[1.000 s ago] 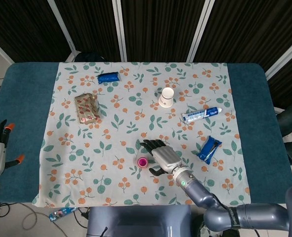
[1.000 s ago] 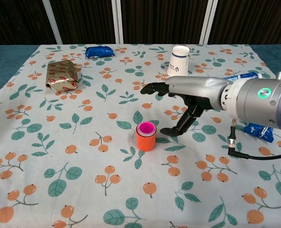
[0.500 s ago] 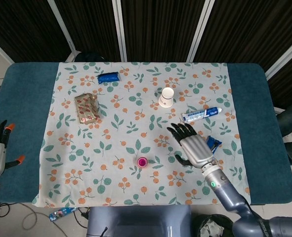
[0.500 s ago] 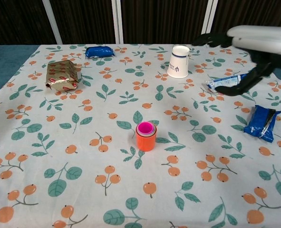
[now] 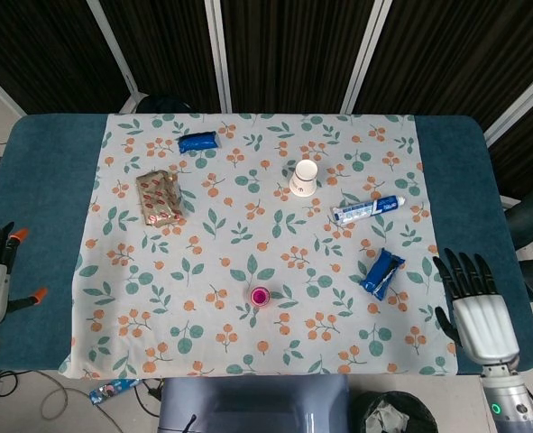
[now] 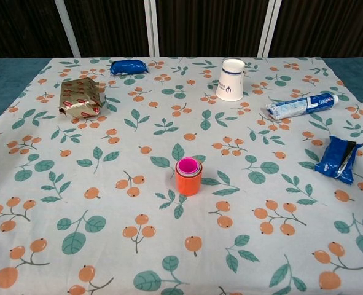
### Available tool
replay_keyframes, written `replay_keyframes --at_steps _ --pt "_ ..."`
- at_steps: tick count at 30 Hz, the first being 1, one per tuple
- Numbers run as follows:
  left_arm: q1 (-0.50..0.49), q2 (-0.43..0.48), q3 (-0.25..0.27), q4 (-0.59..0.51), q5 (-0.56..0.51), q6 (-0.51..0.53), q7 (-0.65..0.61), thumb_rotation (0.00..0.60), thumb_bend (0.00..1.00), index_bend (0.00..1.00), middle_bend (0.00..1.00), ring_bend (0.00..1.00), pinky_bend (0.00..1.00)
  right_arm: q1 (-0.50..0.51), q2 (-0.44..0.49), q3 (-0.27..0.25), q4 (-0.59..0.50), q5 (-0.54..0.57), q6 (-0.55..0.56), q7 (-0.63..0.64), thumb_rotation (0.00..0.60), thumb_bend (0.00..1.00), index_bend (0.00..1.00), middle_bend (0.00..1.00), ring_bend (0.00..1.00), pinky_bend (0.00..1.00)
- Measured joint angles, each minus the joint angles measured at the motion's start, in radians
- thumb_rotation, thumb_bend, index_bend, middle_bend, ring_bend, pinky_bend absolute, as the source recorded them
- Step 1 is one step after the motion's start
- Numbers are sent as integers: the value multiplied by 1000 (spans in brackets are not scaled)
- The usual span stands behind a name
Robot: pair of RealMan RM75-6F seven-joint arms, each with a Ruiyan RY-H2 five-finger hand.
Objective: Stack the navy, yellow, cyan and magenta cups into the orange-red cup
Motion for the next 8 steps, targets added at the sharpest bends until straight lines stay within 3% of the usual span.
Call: replay_keyframes --at_steps 8 --pt "10 9 9 -18 5 9 16 600 88 121 0 0 0 -49 -48 18 134 -21 18 56 600 435 0 0 0 61"
